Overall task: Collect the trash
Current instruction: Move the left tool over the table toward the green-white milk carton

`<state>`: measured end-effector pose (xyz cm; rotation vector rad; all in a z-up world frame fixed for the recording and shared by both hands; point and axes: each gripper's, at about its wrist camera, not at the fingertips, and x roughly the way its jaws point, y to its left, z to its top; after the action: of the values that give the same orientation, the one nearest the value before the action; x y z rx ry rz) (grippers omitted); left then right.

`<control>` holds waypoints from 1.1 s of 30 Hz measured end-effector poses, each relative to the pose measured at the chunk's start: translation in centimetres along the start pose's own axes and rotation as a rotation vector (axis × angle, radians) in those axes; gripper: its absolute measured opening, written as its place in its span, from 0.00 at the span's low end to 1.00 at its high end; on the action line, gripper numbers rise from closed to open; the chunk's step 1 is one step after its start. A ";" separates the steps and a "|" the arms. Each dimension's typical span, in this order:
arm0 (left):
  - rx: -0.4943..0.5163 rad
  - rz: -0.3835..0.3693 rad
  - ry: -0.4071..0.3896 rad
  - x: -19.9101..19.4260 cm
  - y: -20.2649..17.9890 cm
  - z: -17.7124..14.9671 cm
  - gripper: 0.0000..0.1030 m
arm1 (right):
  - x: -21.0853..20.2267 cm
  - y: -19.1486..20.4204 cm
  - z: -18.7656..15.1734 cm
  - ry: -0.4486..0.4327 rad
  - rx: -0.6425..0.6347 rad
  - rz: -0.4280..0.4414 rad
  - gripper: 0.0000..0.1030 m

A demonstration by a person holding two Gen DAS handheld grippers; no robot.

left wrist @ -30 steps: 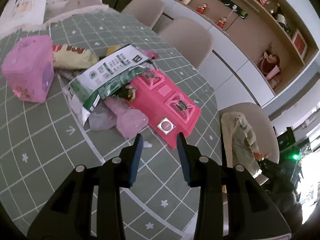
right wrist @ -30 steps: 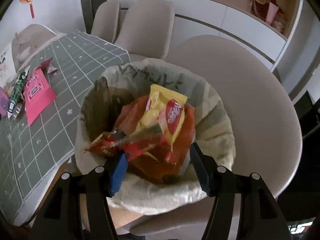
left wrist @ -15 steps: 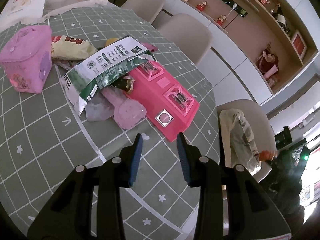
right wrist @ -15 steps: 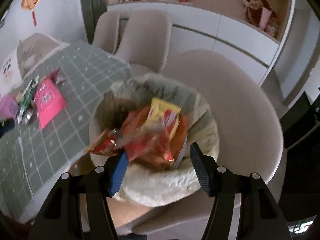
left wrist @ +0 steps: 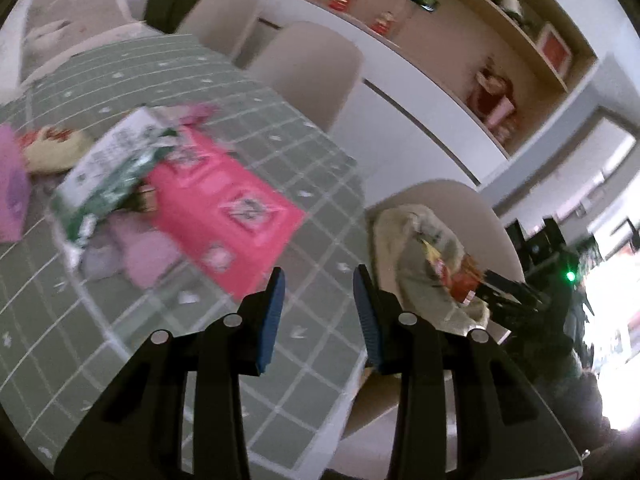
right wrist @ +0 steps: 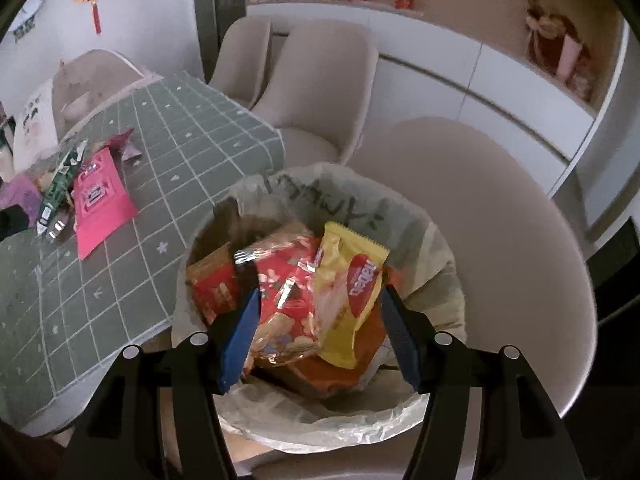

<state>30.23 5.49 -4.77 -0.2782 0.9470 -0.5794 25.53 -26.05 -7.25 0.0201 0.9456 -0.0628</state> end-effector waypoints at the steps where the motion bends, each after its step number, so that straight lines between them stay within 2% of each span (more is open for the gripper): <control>1: 0.017 -0.003 0.005 0.5 -0.9 0.1 0.33 | 0.1 -0.5 0.0 0.007 0.022 0.032 0.56; 8: 0.018 -0.001 0.058 3.3 -2.8 0.0 0.33 | 1.4 -0.6 -1.3 0.068 -0.100 0.028 0.56; 10: 0.016 0.006 0.067 3.8 -2.9 -0.1 0.33 | 2.1 -0.8 -2.3 0.101 -0.137 -0.029 0.56; 14: 0.004 0.010 0.083 4.4 -2.6 -0.5 0.33 | 2.0 -2.0 -3.2 0.116 -0.136 -0.055 0.57; 17: 0.003 0.009 0.096 4.8 -2.4 -0.6 0.33 | 1.6 -2.5 -3.7 0.142 -0.170 -0.110 0.57; 26: -0.012 0.004 0.097 4.2 -1.2 -0.9 0.33 | -2.0 -1.4 -3.1 0.158 -0.210 0.037 0.57; 29: -0.022 0.002 0.092 3.8 -0.5 -0.9 0.33 | -2.8 -0.3 -2.9 0.125 -0.208 0.049 0.57; 33: -0.031 0.026 0.066 2.9 1.0 -0.9 0.33 | -3.2 0.0 -2.0 0.068 -0.123 0.080 0.57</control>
<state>31.14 4.71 -7.71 -0.2752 1.0231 -0.5529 22.08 -25.81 -5.82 -0.0534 1.0138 0.0704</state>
